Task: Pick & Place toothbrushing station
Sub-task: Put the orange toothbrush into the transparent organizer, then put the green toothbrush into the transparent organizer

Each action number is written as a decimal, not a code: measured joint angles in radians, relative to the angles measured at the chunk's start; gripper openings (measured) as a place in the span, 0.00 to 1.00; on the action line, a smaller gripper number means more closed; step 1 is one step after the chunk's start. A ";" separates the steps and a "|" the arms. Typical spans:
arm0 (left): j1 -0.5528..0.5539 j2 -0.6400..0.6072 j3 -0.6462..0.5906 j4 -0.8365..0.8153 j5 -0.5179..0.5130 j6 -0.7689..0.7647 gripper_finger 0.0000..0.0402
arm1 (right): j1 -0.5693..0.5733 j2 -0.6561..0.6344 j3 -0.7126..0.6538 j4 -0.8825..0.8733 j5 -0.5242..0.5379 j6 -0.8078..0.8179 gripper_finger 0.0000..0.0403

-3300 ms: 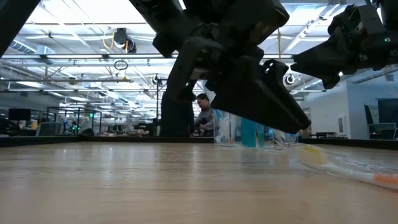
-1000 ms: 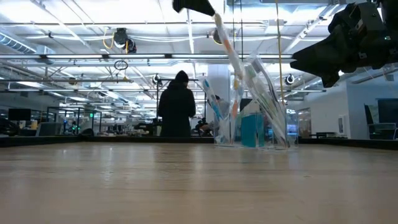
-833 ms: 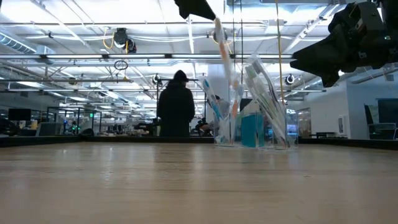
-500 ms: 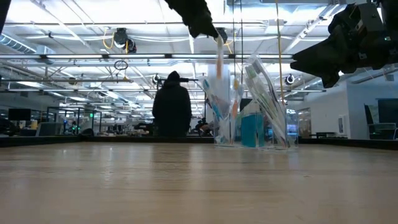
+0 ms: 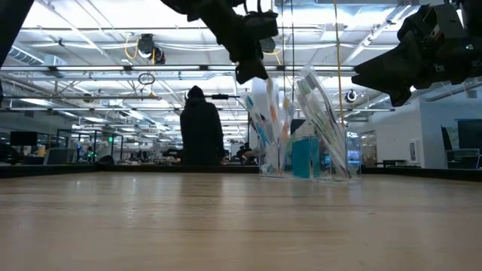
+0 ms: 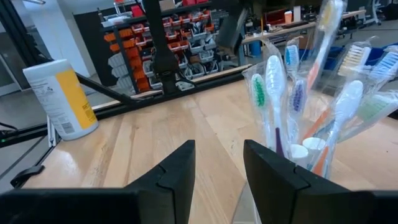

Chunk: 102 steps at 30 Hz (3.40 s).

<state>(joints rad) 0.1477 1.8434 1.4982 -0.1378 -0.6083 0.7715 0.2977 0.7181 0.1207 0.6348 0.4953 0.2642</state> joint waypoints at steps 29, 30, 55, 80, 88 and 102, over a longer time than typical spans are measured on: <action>-0.087 0.075 0.001 -0.166 -0.023 -0.158 0.27 | -0.003 0.000 0.001 0.097 0.125 -0.274 0.32; -0.091 0.075 0.001 -0.176 -0.026 -0.173 0.29 | -0.003 0.000 0.001 0.096 0.131 -0.258 0.32; -0.182 -0.457 -0.251 -0.328 0.244 -0.689 0.41 | 0.141 0.259 0.411 -0.298 -0.108 0.099 0.42; -0.183 -0.455 -0.436 -0.082 0.244 -0.821 0.41 | 0.539 0.717 0.654 -1.122 -0.678 1.276 0.43; -0.183 -0.455 -0.436 -0.077 0.244 -0.838 0.41 | 0.535 0.781 0.654 -1.109 -0.676 1.233 0.43; -0.182 -0.455 -0.436 -0.074 0.244 -0.831 0.41 | 0.536 0.769 0.654 -0.966 -0.647 1.226 0.36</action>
<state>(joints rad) -0.0341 1.3884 1.0622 -0.2123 -0.3645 -0.0596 0.8338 1.4876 0.7746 -0.3315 -0.1514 1.4898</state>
